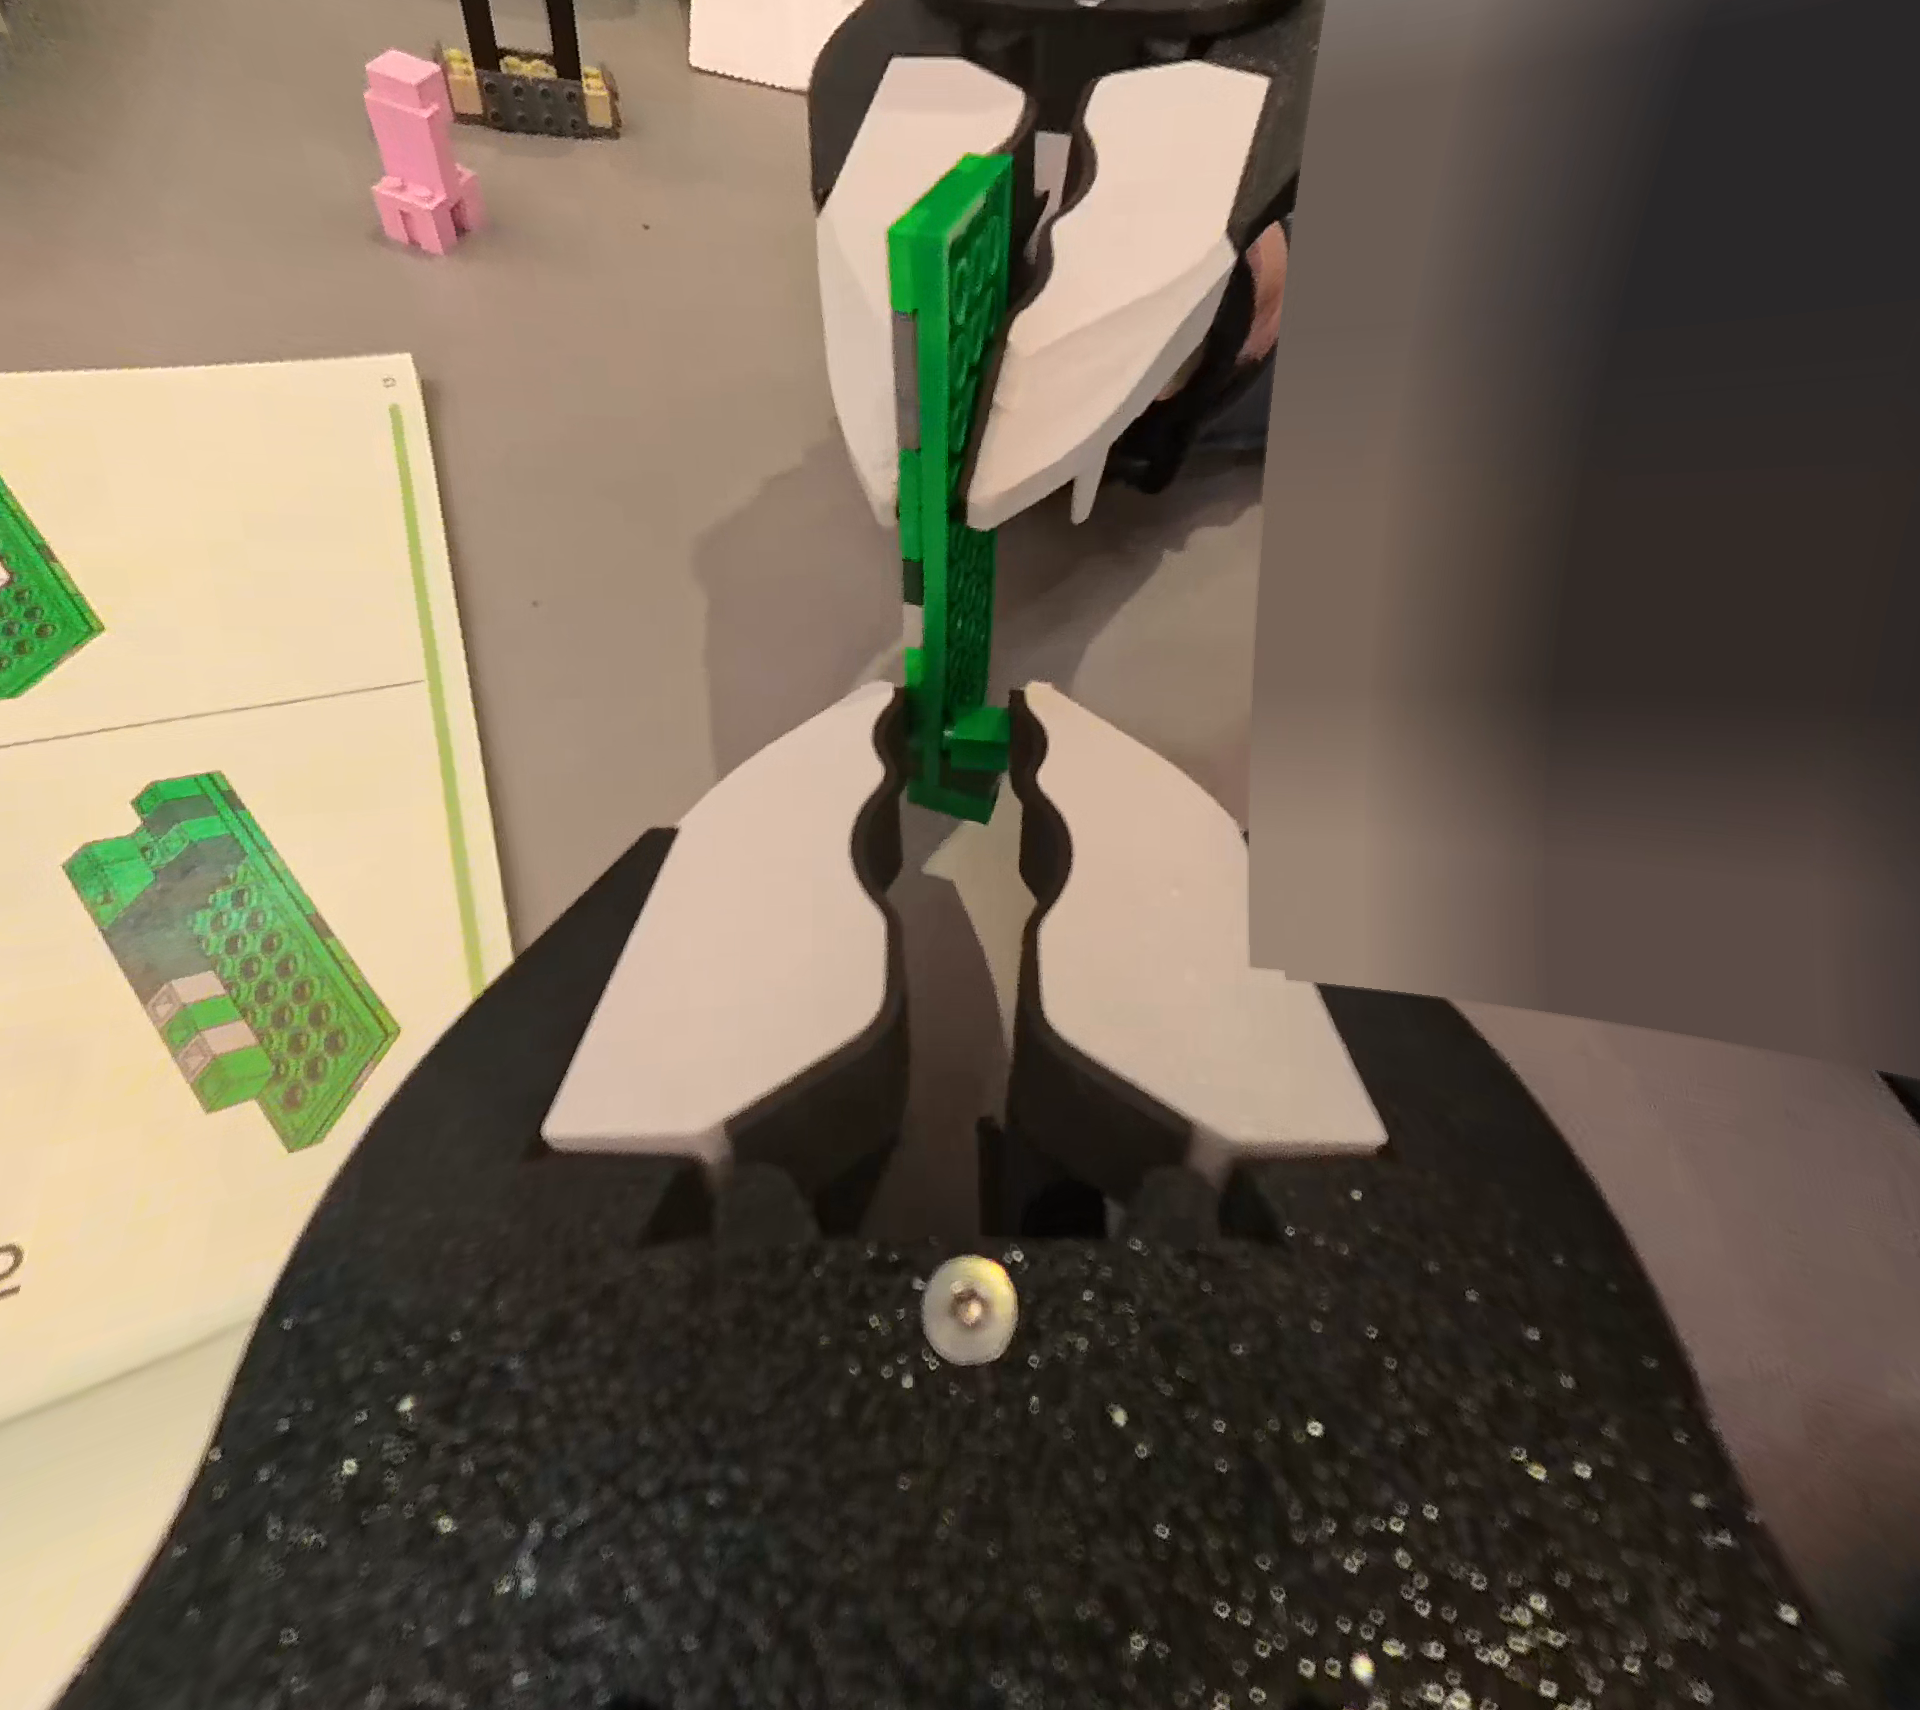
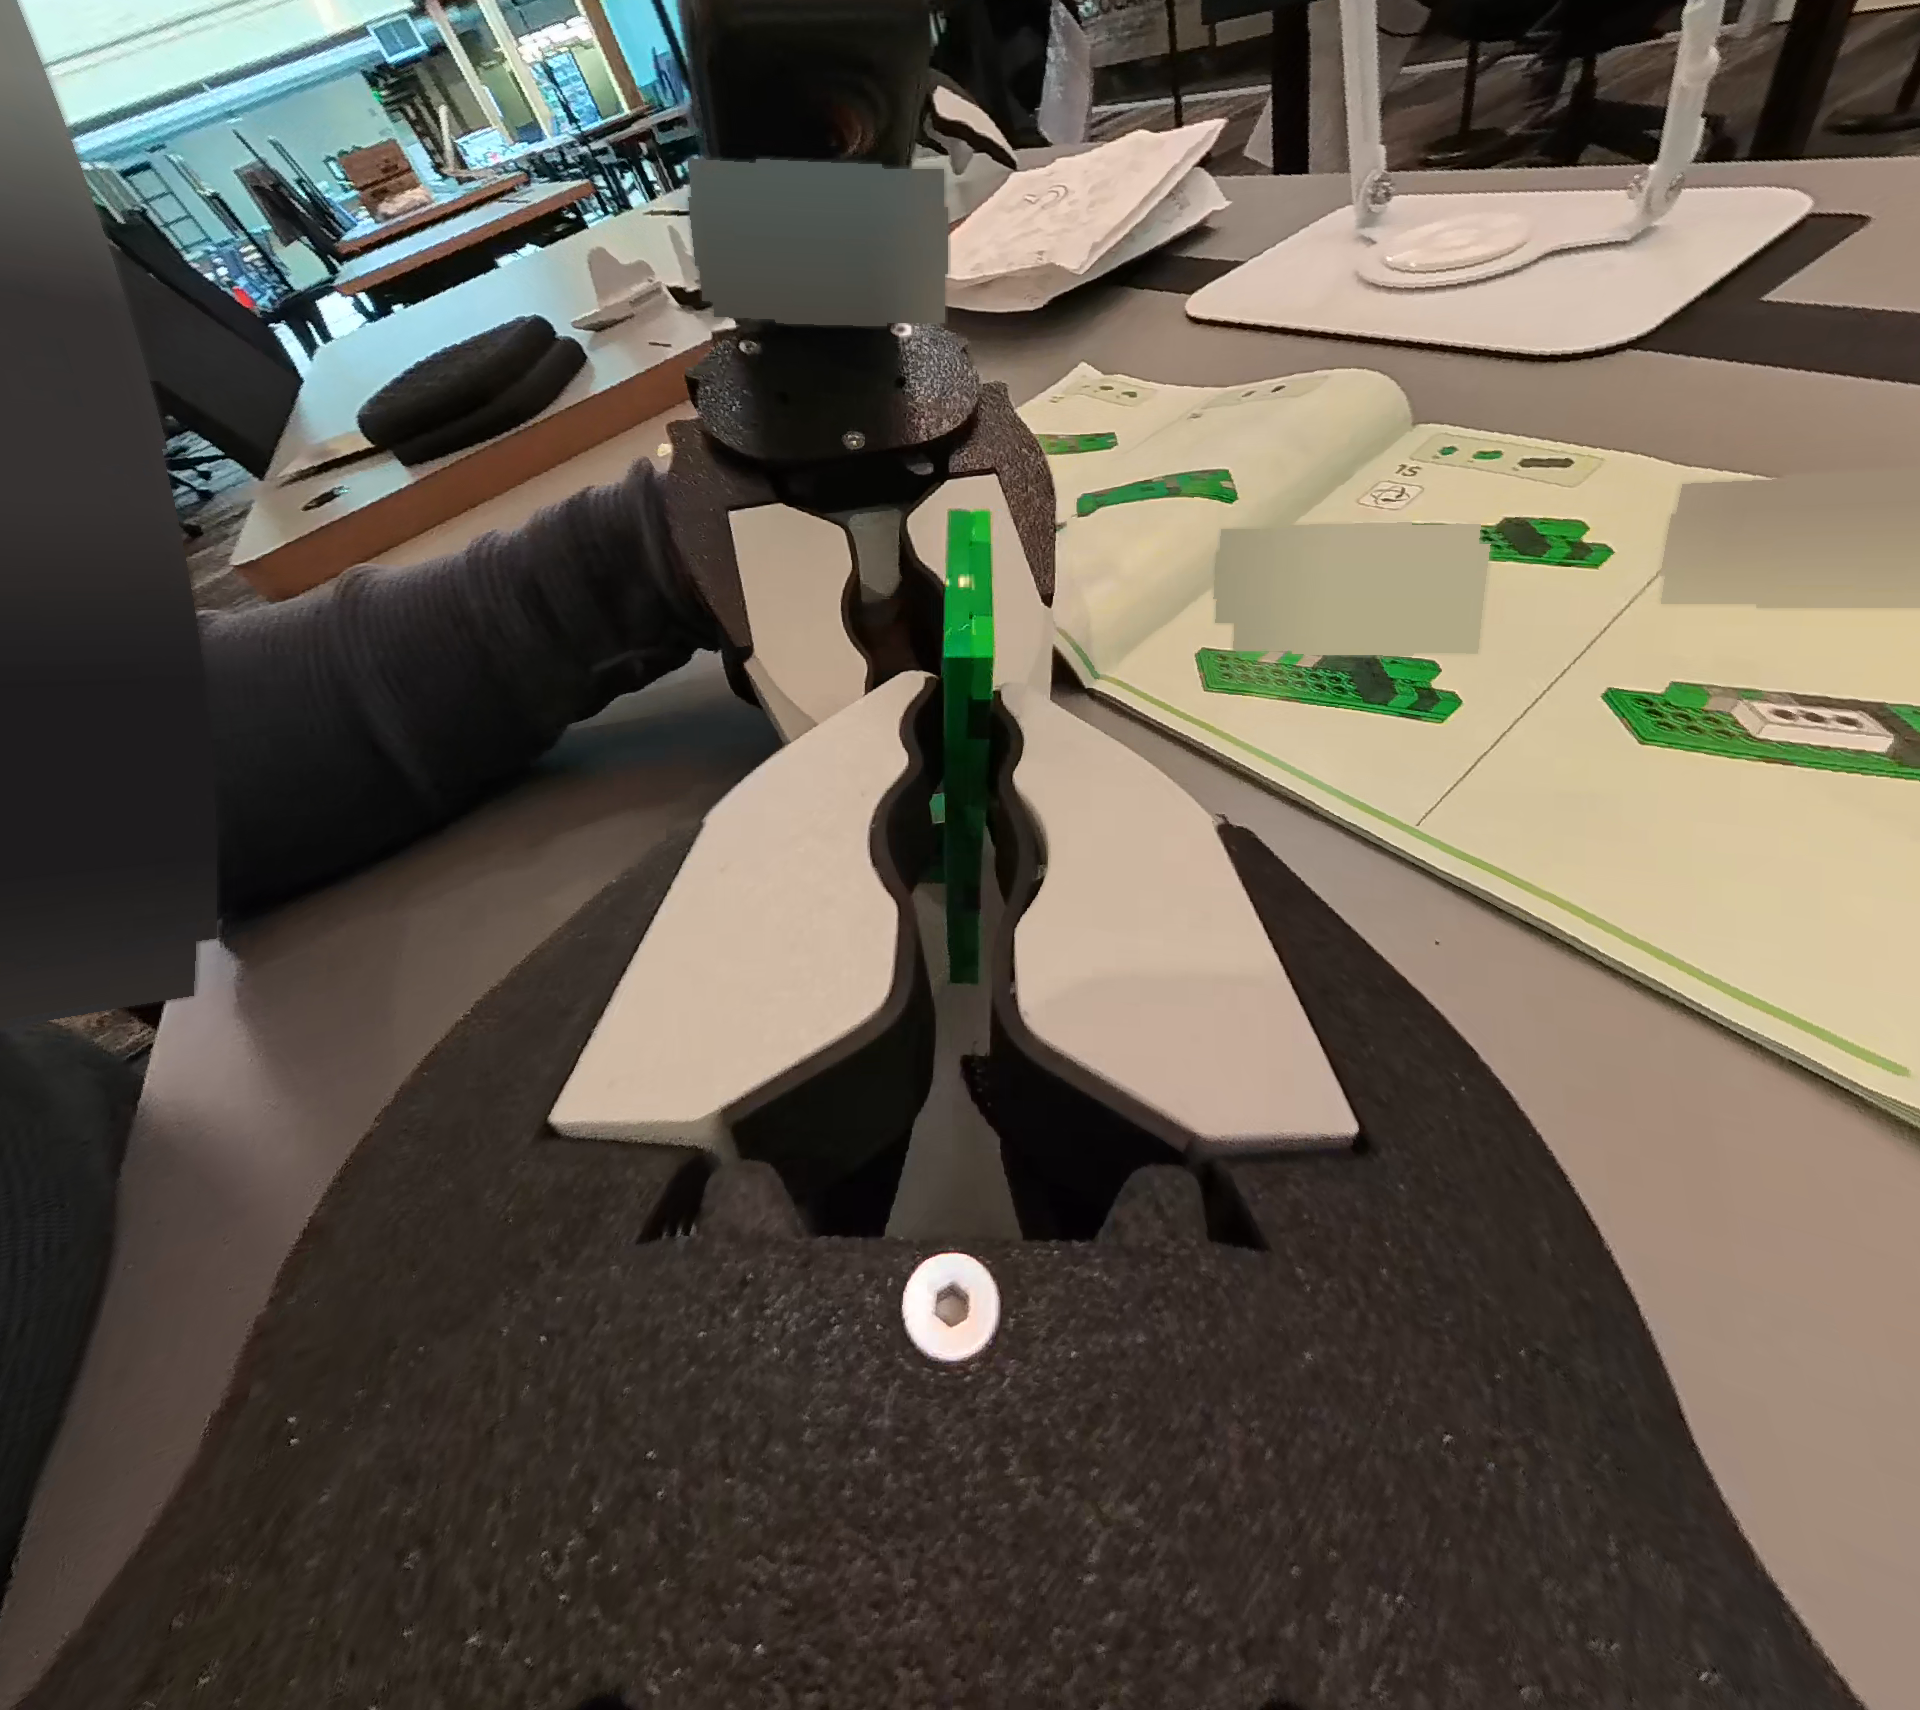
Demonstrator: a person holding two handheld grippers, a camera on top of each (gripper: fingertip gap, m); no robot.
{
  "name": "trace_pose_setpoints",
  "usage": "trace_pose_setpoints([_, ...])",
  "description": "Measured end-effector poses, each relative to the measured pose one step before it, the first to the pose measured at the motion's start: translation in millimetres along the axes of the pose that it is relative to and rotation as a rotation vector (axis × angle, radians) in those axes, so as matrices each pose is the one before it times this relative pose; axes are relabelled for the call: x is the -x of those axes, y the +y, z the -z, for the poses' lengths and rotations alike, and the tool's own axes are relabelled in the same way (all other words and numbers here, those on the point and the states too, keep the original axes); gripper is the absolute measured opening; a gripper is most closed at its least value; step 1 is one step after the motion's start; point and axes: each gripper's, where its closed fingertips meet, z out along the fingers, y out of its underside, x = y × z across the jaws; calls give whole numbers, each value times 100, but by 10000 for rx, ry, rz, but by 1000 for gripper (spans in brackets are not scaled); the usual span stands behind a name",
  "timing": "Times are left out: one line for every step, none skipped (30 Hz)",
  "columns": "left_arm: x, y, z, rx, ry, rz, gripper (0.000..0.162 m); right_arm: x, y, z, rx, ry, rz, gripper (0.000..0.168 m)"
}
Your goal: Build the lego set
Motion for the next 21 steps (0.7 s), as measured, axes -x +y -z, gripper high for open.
trace_pose_setpoints([-73,-71,-13,-9,-5,-63,18,73,-63,83,-19,-85,35,7])
trace_pose_setpoints([-57,-73,-34,5,-3,-60,18,75,-51,91,-10,-53,79,7])
trace_pose_setpoints([-74,-28,-36,31,7,-48,18,63,-36,68,1,-33,98,7])
trace_pose_setpoints([-73,31,-55,67,6,-47,18,83,33,35,48,-34,125,7])
trace_pose_setpoints([-81,56,-58,79,0,-53,18,104,67,8,59,-38,133,7])
trace_pose_setpoints([-110,60,-31,67,30,-23,18,120,55,-4,48,-46,155,7])
trace_pose_setpoints([-108,46,-20,53,53,23,18,128,46,-10,42,-56,109,7])
trace_pose_setpoints([-65,37,-4,39,40,7,18,115,23,-32,7,-67,26,6])
trace_pose_setpoints([-61,12,-11,19,9,-54,18,123,-4,-20,0,-74,29,6])
trace_pose_setpoints([-47,-26,-40,-5,-16,-88,18,64,-7,-16,-4,-34,46,6])
trace_pose_setpoints([-99,-89,-77,-26,17,-73,18,62,-27,-15,-23,-46,16,6])
trace_pose_setpoints([-146,-101,-149,-14,67,-33,19,141,-47,-37,-34,-99,-15,7])
trace_pose_setpoints([-60,1,-159,52,26,-6,19,108,11,-39,1,-61,4,7])
trace_pose_setpoints([-2,79,-94,82,2,-15,19,-22,98,-18,61,20,48,7])
trace_pose_setpoints([-45,54,-25,19,33,-15,19,22,94,12,59,-9,75,7])
trace_pose_setpoints([-55,-40,27,-47,37,-4,18,24,-10,1,-5,-13,31,6])
trace_pose_setpoints([-33,-65,53,-60,14,-43,17,57,-56,21,-40,-50,-4,7])
trace_pose_setpoints([-8,-81,49,-56,-29,-104,17,144,-69,9,-46,-122,-23,7])
trace_pose_setpoints([9,-100,52,-42,-53,-101,17,91,-76,11,-60,-79,-33,7])
trace_pose_setpoints([25,-103,37,-37,-70,-101,16,87,-74,23,-53,-54,13,7])
trace_pose_setpoints([9,-112,26,-54,-62,-117,16,42,-101,47,-59,-19,66,7])
